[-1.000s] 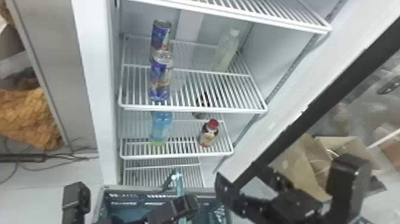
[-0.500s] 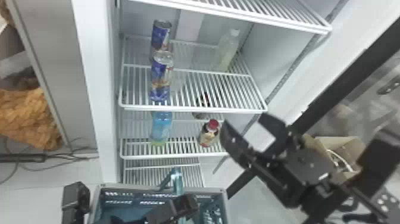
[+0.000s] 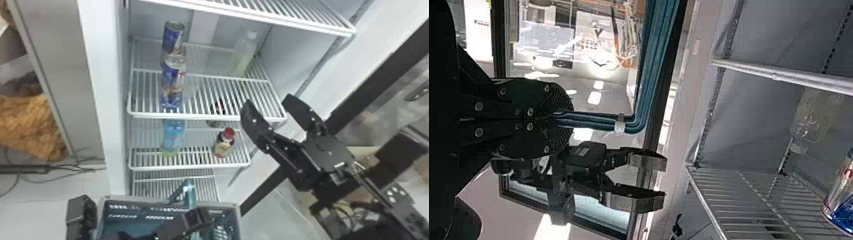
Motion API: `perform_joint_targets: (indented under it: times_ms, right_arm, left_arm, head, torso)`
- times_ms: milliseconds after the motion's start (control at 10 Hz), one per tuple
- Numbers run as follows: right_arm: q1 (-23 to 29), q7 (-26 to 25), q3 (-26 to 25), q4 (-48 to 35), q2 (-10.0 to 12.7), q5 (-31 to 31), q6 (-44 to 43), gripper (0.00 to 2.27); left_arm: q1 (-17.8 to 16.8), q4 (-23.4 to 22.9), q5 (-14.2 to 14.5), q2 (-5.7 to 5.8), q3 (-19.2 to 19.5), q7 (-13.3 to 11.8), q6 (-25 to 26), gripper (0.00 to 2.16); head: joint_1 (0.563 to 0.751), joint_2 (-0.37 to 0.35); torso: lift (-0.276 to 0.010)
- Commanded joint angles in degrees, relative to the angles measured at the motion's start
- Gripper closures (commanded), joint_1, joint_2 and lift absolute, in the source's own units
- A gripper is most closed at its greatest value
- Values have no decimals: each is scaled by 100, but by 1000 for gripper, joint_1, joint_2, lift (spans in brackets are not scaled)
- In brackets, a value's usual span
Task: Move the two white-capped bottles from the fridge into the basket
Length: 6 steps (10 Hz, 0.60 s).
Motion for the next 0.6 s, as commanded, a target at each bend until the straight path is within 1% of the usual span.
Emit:
perform_joint_targets:
  times_ms: [0,300,500]
  right_arm:
    - [-189,-32,87,409,0,82,-359,269]
    - [-597,-49,212,1225,0,150,-936,268]
    - [-836,-76,247,1661,44,241,-1245,268]
  left_arm:
    - [2,0,3,0,0,0,-4,1185]
    - [2,0,26,0,-23,0,-4,1185]
    - [-12,0,26,0,-34,0,-4,1185]
  head:
    - [695,-350]
    - [695,-350]
    - [695,-350]
  torso:
    - [0]
    - [0]
    - [0]
